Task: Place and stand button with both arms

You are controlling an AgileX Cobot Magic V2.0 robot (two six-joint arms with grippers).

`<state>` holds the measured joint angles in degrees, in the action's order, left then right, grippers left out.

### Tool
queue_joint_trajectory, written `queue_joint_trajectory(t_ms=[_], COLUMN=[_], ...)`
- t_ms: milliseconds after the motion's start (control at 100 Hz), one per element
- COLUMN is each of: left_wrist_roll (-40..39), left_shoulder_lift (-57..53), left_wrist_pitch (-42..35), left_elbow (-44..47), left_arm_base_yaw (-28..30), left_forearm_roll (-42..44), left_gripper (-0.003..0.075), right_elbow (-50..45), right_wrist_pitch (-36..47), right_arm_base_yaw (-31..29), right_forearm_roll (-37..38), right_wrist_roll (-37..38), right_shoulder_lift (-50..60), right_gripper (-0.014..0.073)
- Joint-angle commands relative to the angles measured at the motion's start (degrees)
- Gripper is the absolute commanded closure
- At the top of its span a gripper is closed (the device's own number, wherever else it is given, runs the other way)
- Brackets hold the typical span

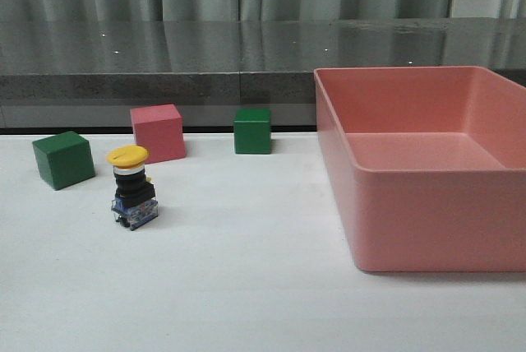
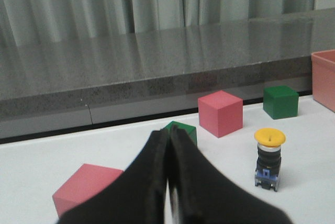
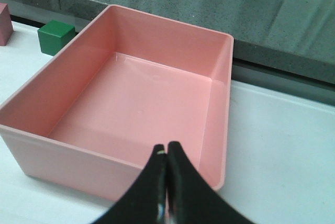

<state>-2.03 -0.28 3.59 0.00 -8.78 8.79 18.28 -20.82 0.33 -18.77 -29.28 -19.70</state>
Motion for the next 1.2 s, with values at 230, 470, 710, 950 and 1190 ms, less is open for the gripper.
queue_joint_trajectory(t_ms=[230, 470, 710, 950, 1190], left_wrist_roll=[-0.89, -0.89, -0.89, -0.89, -0.89], left_shoulder_lift=[-1.77, -1.77, -1.77, -1.77, -1.77], left_wrist_pitch=[-6.24, -6.24, -6.24, -6.24, -6.24], left_elbow=[2.64, 2.64, 2.64, 2.64, 2.64], left_arm_base_yaw=[-0.33, -0.33, -0.33, -0.33, -0.33], left_forearm_roll=[-1.41, -1.41, -1.41, -1.41, -1.41], left_gripper=[0.0740, 0.0740, 0.0740, 0.0740, 0.0740], right_elbow=[1.65, 1.65, 1.65, 0.39, -9.14], right_wrist_pitch=[3.98, 3.98, 3.98, 5.30, 16.19], right_arm_base_yaw=[-0.12, -0.12, -0.12, -0.05, 4.74], right_forearm_roll=[-0.61, -0.61, -0.61, 2.65, 20.88], right_wrist_roll=[0.02, 0.02, 0.02, 2.03, 29.28], right_shoulder_lift=[-0.36, -0.36, -0.36, 0.68, 9.41], right_gripper=[0.0655, 0.0655, 0.0655, 0.0655, 0.0655])
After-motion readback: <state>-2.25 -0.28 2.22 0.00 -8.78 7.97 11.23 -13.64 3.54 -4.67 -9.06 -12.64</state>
